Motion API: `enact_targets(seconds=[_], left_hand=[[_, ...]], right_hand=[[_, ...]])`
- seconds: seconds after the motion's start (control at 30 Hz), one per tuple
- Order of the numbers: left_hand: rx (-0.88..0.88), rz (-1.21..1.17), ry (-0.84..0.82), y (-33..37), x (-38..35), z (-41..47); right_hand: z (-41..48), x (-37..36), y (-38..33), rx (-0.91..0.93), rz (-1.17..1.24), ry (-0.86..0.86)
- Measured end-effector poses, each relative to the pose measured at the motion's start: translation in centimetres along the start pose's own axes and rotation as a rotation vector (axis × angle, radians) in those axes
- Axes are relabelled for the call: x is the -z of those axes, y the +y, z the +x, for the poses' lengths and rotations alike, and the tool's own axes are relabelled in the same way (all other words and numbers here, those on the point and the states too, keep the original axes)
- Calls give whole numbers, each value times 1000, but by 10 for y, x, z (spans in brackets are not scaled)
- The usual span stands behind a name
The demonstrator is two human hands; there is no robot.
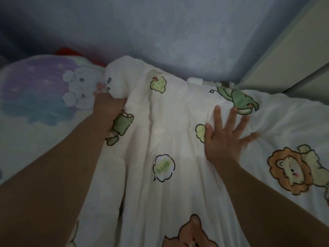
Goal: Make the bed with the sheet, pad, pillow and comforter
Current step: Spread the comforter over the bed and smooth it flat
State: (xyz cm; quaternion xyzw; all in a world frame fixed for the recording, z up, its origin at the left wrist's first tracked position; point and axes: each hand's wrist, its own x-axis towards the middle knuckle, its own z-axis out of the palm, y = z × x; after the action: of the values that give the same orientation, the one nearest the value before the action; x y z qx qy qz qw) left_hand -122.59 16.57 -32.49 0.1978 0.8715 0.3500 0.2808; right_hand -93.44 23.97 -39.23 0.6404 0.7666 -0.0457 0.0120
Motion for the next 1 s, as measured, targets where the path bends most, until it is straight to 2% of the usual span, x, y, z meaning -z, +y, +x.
enact_targets(seconds=[0.1, 0.23, 0.37, 0.43, 0.53, 0.67, 0.73, 0.8, 0.87, 0.93, 1.0], left_hand=[[-190, 175, 147, 9, -6, -15], [-460, 620, 421, 23, 23, -6], [-410, 739, 519, 21, 74, 33], [-356, 795, 475, 9, 73, 45], [-381, 859, 395, -8, 50, 53], [-407, 812, 415, -6, 28, 55], [-601, 859, 402, 3, 12, 49], [-741, 968, 284, 7, -4, 47], [-630, 1064, 141, 3, -8, 58], [-488, 1068, 66, -8, -2, 78], [-504, 1050, 45, -11, 2, 92]], right_hand=[[-2, 0, 1, 1, -9, -9], [-1, 3, -1, -2, -6, -20], [-1, 3, -1, -7, -8, -23], [-1, 2, -1, -9, -4, -22], [-1, 1, 0, -4, -14, -5], [1, 0, -1, -12, -26, -10], [0, 0, 0, -14, -26, -13], [-1, 0, -1, -15, -21, -8], [-1, 1, -2, -19, -23, -9], [-1, -1, -4, -23, -19, -8], [0, -1, -5, -25, -15, -6]])
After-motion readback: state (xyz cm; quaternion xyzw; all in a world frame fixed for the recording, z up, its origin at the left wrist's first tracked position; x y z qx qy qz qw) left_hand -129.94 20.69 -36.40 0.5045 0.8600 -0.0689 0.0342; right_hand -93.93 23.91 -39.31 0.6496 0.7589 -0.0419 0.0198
